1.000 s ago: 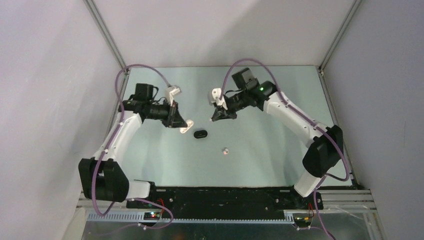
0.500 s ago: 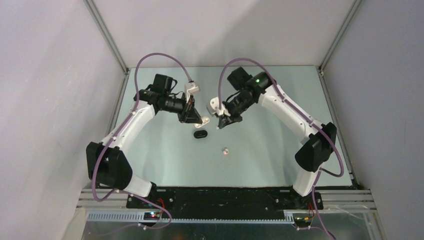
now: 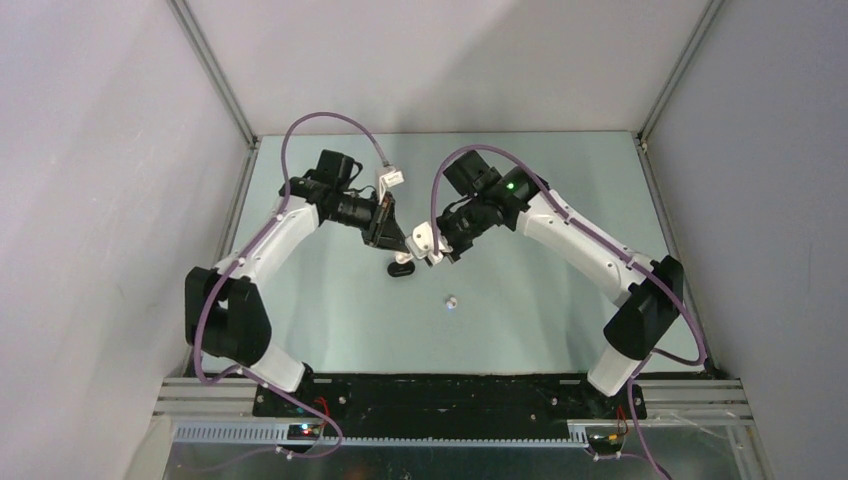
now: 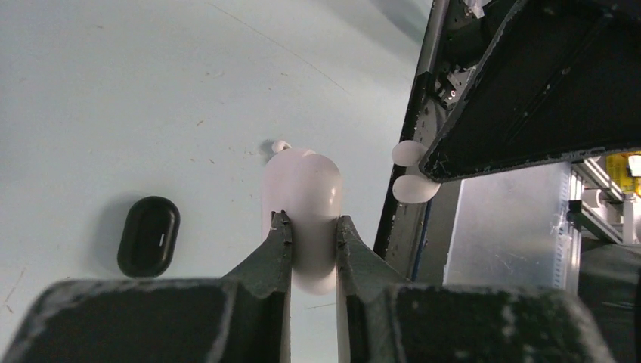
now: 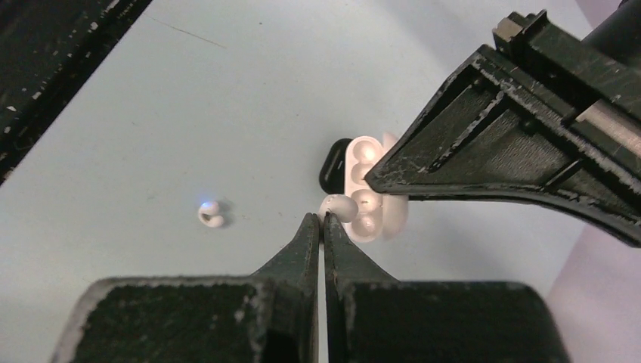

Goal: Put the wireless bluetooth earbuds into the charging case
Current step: Insert the right earbud into the right side groove of the charging case.

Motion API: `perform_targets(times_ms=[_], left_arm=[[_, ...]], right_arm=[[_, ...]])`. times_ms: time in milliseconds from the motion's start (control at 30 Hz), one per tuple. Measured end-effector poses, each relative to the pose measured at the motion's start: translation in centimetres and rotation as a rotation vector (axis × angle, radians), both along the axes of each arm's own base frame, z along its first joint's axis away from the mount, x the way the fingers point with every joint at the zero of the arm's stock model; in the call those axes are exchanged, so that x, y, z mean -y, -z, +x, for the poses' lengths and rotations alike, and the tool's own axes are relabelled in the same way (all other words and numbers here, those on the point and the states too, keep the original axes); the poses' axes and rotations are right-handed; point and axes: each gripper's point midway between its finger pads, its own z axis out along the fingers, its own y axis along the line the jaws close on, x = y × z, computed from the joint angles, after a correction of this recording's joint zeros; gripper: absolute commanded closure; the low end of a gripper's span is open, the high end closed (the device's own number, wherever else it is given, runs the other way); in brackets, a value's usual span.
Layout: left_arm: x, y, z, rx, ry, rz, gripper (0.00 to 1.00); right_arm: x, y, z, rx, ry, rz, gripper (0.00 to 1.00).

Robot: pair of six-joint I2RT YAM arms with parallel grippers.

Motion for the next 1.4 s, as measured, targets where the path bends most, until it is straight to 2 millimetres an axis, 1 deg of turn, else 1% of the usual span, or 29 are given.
perform_targets(times_ms=[267, 567, 967, 1400], left_arm=[[0.6, -0.2, -0.6, -0.04, 0.006, -0.011, 1.0], [0.9, -0.8, -0.2, -0.048, 0.0, -0.021, 1.0], [1.0, -0.4, -0.1, -0.063, 0.002, -0.018, 1.0], [1.1, -0.4, -0.1, -0.062, 0.005, -0.018, 1.0]], right_arm=[[-0.8, 0.0, 0.4, 0.058, -0.023, 0.007, 1.0], [-1.4, 0.5, 0.7, 0.058, -0.041, -0.012, 1.0], [-0.7, 1.0, 0.2, 0.013, -0.04, -0.062, 1.0], [-0.6, 2.0, 1.1, 0.03, -0.017, -0.098, 1.0]])
